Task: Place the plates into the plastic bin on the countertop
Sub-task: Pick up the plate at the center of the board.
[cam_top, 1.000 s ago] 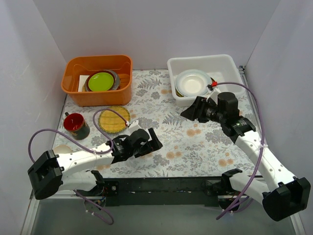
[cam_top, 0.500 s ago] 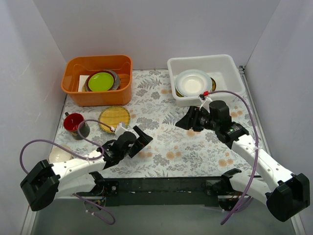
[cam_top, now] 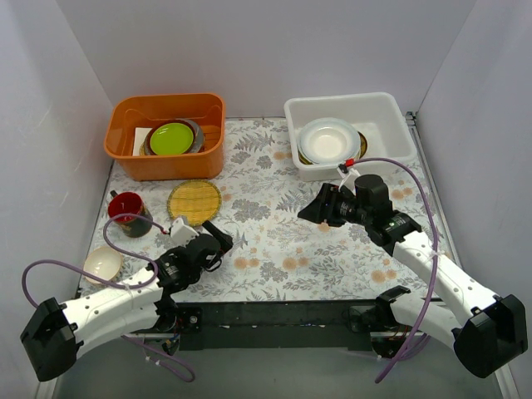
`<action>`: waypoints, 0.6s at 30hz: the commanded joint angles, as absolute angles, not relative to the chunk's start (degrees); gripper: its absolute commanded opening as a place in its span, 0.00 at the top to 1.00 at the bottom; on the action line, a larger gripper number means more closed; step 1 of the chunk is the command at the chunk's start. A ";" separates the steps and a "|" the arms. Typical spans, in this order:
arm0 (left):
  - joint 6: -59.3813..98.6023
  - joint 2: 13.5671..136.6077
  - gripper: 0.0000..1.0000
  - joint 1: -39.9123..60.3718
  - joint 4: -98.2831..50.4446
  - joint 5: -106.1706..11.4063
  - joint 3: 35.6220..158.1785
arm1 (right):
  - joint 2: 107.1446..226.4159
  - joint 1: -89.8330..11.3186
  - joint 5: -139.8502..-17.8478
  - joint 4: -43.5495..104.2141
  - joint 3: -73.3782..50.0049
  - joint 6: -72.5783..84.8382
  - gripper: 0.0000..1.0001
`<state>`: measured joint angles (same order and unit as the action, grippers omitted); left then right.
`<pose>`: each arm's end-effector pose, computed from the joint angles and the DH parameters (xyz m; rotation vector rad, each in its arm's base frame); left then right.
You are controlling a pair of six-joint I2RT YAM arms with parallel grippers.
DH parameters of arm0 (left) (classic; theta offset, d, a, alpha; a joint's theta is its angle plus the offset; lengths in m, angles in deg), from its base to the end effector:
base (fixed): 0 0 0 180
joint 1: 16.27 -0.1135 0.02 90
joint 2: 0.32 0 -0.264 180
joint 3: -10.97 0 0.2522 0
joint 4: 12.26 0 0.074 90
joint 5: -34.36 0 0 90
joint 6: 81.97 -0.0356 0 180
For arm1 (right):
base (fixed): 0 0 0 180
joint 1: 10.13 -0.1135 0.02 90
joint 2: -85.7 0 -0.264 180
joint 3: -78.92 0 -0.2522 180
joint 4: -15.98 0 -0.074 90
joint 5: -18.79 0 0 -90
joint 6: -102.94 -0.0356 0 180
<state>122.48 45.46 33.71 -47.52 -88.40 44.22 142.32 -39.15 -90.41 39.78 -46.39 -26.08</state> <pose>0.1124 -0.1039 0.1710 -1.4898 1.8590 -0.8110 0.1900 0.1188 0.2787 -0.0403 2.1686 1.0604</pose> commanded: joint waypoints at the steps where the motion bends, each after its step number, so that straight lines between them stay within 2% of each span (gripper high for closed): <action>1: 158.76 42.23 0.08 33.39 -49.59 -92.82 39.25 | 141.07 -39.57 -90.11 37.30 -47.07 -26.08 0.34; 11: 162.11 36.86 0.09 32.34 -48.62 -96.86 35.72 | 140.72 -39.66 -90.72 37.21 -48.21 -26.17 0.34; 15: 155.62 39.57 0.09 29.27 -42.82 -93.80 35.63 | 140.46 -39.66 -91.07 36.94 -48.91 -26.43 0.34; 18: 144.91 45.63 0.09 26.11 -34.13 -87.67 37.20 | 140.63 -39.84 -91.25 37.03 -49.09 -26.34 0.34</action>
<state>122.68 40.13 29.64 -43.30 -92.51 36.02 141.55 -39.41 -90.72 39.02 -48.89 -26.15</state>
